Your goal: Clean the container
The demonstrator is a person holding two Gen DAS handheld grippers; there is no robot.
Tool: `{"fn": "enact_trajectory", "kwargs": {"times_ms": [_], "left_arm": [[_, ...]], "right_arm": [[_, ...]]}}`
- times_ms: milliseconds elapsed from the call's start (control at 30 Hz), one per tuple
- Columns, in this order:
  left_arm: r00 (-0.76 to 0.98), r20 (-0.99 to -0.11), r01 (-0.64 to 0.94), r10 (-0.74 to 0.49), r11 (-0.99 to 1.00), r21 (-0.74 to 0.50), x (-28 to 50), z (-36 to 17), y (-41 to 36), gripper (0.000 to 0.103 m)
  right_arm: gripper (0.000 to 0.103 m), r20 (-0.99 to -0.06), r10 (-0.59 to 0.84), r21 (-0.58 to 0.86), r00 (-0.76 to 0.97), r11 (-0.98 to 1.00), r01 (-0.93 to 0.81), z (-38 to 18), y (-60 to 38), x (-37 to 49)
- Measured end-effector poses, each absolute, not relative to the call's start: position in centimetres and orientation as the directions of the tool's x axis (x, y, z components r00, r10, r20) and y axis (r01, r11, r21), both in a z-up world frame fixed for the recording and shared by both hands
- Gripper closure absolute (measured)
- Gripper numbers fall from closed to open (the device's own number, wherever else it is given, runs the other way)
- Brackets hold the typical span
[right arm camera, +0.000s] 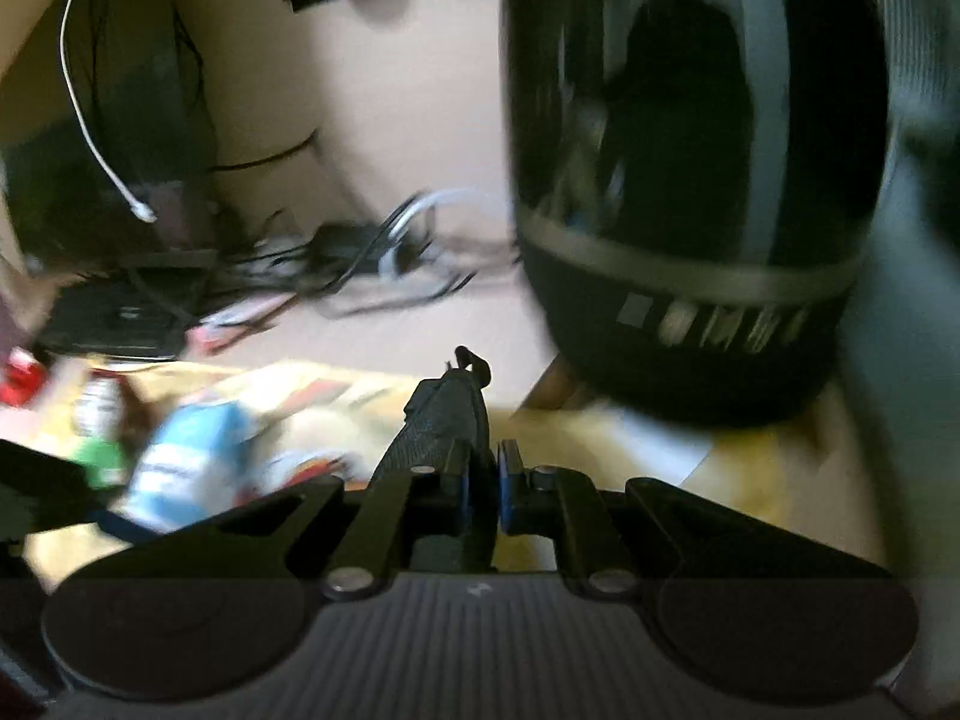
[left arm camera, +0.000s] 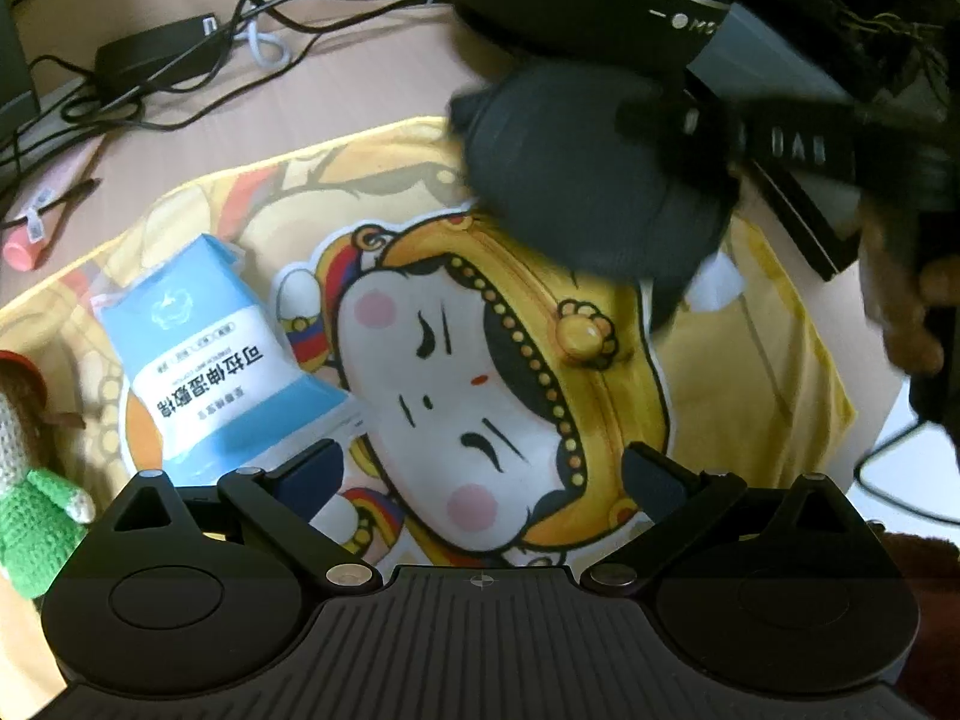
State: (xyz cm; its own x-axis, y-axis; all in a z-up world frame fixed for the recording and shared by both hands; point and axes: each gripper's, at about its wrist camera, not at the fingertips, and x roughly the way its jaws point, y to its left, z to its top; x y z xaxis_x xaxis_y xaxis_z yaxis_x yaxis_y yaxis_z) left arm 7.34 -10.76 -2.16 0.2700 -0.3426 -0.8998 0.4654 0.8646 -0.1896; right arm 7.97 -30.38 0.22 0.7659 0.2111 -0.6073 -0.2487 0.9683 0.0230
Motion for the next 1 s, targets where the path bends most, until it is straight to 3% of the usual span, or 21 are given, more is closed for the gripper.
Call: {"fn": "enact_trajectory", "kwargs": {"times_ms": [167, 200, 233, 267, 333, 433, 500, 600, 733, 833, 1000], "left_arm": [[0.264, -0.907, 0.451, -0.329, 0.873, -0.186, 7.4, -2.4, -10.5, 0.001], [0.263, -0.908, 0.446, -0.325, 0.876, -0.185, 7.4, -2.5, -10.4, 0.001], [0.262, -0.91, 0.44, -0.322, 0.879, -0.184, 7.4, -2.5, -10.2, 0.001], [0.261, -0.911, 0.433, -0.318, 0.882, -0.184, 7.3, -2.5, -9.9, 0.001], [0.259, -0.914, 0.42, -0.313, 0.888, -0.185, 7.3, -2.7, -9.5, 0.001], [0.253, -0.916, 0.397, -0.31, 0.897, -0.194, 7.4, -3.0, -8.8, 0.001], [0.247, -0.92, 0.388, -0.306, 0.901, -0.195, 7.4, -3.2, -8.6, 0.001], [0.241, -0.921, 0.386, -0.306, 0.901, -0.198, 7.4, -3.2, -8.5, 0.001], [0.234, -0.911, 0.398, -0.339, 0.889, -0.228, 7.4, -3.0, -8.7, 0.001], [0.218, -0.888, 0.439, -0.404, 0.854, -0.281, 7.2, -2.7, -9.4, 0.001], [0.204, -0.892, 0.498, -0.404, 0.827, -0.26, 7.2, -2.4, -11.2, 0.001]], "right_arm": [[0.091, -0.601, 0.171, -0.175, 0.781, 0.925, -0.337, -1.5, -25.7, 6.6], [0.082, -0.604, 0.195, -0.178, 0.773, 0.913, -0.368, -1.8, -24.9, 6.0], [0.062, -0.603, 0.228, -0.168, 0.765, 0.901, -0.401, -1.9, -24.1, 5.4], [0.056, -0.602, 0.26, -0.159, 0.755, 0.887, -0.433, -2.0, -23.4, 4.8], [0.056, -0.603, 0.369, -0.062, 0.707, 0.862, -0.503, -1.3, -23.0, 4.2], [0.055, -0.609, 0.553, 0.198, 0.569, 0.8, -0.567, -0.6, -24.0, 4.8], [0.055, -0.602, 0.581, 0.268, 0.548, 0.793, -0.546, -0.5, -24.9, 5.3], [0.051, -0.614, 0.479, 0.199, 0.627, 0.863, -0.464, -0.4, -26.8, 5.8], [0.042, -0.649, 0.221, 0.005, 0.728, 0.958, -0.286, -1.4, -30.3, 6.5], [0.041, -0.688, 0.065, -0.092, 0.723, 0.98, -0.176, -3.4, -32.6, 7.0], [0.042, -0.726, 0.083, -0.08, 0.682, 0.976, -0.205, -5.8, -32.0, 7.5]]}}
